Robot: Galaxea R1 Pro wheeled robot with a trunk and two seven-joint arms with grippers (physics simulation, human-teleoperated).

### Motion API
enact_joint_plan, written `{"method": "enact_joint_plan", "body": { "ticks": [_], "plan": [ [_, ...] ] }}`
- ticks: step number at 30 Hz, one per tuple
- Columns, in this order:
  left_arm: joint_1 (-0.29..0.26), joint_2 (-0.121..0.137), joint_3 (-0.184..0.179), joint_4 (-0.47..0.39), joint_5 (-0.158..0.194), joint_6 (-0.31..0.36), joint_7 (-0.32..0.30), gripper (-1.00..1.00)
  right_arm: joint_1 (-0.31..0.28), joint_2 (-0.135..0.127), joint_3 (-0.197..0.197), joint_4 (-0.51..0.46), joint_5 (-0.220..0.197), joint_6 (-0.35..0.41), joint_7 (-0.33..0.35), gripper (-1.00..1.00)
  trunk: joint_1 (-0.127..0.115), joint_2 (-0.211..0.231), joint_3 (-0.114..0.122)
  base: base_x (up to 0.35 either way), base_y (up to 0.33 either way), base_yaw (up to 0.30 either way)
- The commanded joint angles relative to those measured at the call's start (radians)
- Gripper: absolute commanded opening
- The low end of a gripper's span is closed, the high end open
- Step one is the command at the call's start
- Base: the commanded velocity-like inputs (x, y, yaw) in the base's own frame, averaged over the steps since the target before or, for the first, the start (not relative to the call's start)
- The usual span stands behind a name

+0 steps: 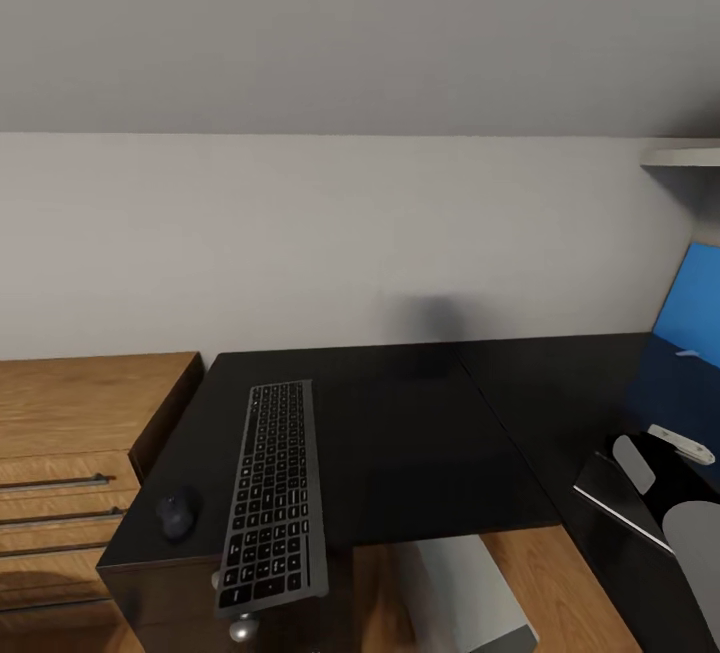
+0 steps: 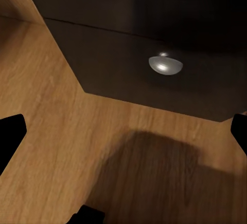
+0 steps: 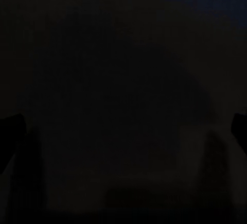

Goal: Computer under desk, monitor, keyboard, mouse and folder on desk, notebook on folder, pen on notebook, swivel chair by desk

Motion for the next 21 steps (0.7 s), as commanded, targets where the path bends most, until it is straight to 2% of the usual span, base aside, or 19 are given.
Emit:
{"method": "enact_joint_plan", "body": {
  "ticks": [1, 21],
  "plan": [
    [0.0, 0.0, -0.003, -0.001, 0.011, -0.006, 0.004, 1.0, 0.0, 0.0, 0.0, -0.002, -0.008, 0.004, -0.005, 1.0, 0.0, 0.0, -0.001, 0.0, 0.0, 0.0],
    [0.0, 0.003, 0.0, 0.004, 0.009, -0.006, 0.001, 1.0, 0.0, 0.002, 0.004, -0.001, -0.007, 0.004, -0.007, 1.0, 0.0, 0.0, -0.001, 0.0, 0.0, 0.0]
  ]
}}
